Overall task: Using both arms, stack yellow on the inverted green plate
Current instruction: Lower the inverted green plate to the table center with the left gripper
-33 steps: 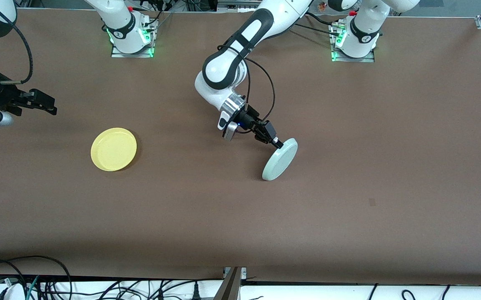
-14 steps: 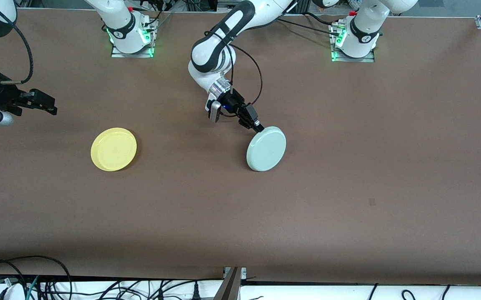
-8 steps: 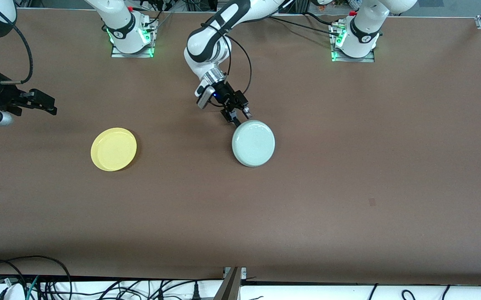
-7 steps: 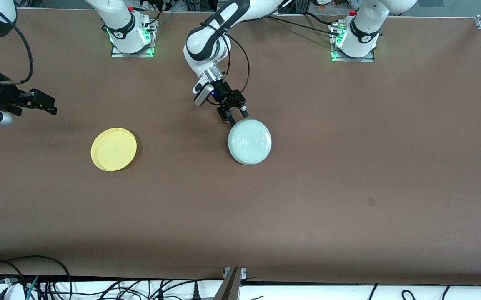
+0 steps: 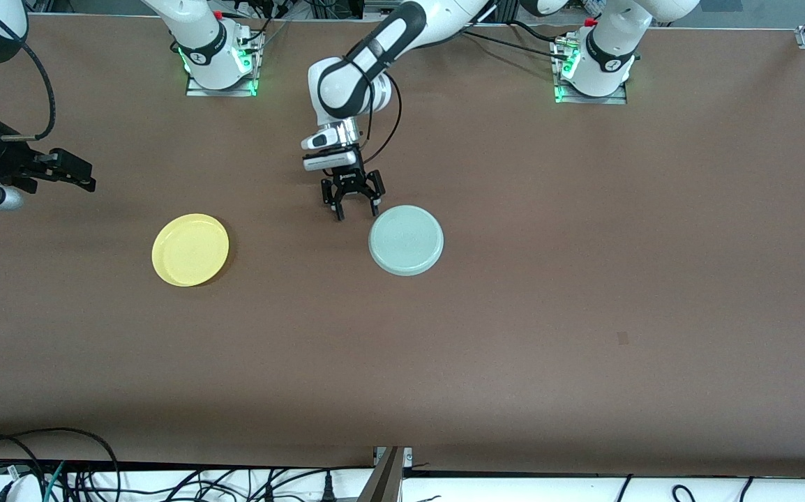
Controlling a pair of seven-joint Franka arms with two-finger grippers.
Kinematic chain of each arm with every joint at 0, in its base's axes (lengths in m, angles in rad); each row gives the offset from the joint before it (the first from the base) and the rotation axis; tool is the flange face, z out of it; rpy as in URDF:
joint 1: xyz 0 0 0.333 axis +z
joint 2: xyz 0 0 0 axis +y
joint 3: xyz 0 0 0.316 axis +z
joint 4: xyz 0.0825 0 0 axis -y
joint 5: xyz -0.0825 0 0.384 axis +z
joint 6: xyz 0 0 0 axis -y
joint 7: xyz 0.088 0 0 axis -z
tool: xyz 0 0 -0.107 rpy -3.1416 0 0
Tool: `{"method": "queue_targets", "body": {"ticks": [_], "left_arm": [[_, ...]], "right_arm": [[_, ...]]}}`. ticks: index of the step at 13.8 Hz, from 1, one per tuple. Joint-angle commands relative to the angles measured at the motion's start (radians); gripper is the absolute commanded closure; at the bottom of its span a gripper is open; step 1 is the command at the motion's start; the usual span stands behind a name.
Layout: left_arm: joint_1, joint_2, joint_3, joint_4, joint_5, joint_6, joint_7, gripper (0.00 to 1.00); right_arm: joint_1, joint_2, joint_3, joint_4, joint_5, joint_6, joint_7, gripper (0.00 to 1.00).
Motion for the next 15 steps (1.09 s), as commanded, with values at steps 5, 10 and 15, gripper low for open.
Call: {"method": "queue_targets", "body": {"ticks": [5,10,15], "left_arm": [[0.268,-0.044,-0.117,0.106,-0.433,0.168,0.141,0.00],[0.392,-0.225,-0.118,0.102,-0.831,0.112,0.405,0.00],[0.477,-0.337,-0.120,0.102,-0.905,-0.079,0.510,0.00]], "right_arm": [[0.002,0.004,0.003,0.019,0.002,-0.021,0.010,0.00],[0.006,0.004,0.006,0.019,0.003,-0.021,0.010,0.00],[0.020,0.007,0.001,0.016,0.006,-0.095,0.012,0.00]]}}
